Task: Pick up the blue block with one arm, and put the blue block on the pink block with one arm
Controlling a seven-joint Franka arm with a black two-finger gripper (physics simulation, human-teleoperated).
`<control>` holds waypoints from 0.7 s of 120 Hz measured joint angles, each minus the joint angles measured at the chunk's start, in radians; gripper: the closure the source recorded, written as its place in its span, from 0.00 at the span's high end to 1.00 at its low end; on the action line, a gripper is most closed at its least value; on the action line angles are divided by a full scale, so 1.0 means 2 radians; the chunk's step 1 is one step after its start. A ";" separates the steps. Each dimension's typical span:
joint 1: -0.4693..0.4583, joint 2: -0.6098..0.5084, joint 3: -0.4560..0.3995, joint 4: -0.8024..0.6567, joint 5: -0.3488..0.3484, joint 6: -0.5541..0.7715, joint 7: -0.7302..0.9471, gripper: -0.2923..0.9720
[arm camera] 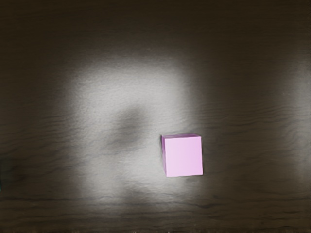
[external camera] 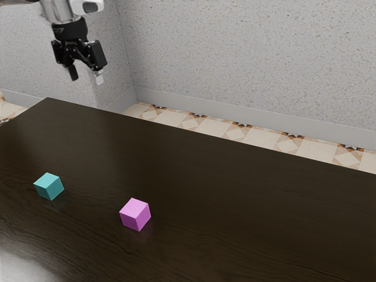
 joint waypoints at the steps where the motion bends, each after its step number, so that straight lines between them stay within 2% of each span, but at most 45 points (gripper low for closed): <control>1: -0.001 0.000 0.000 0.000 0.000 0.000 0.000 0.77; 26: -0.009 -0.001 0.000 0.001 0.000 -0.006 -0.009 0.77; 33: -0.005 -0.015 -0.006 0.054 0.002 -0.014 -0.010 0.77; 38: 0.013 -0.038 -0.025 0.080 0.007 -0.026 -0.011 0.77; 47: 0.048 -0.061 -0.101 0.098 0.045 -0.044 -0.011 0.77; 54: 0.005 -0.061 -0.152 0.102 0.086 -0.056 -0.012 0.77; 63: -0.031 -0.042 -0.167 0.102 0.116 -0.069 -0.012 0.77; 73: -0.030 -0.012 -0.170 0.101 0.136 -0.076 -0.013 0.77; 84: -0.018 0.018 -0.172 0.091 0.140 -0.073 -0.013 0.77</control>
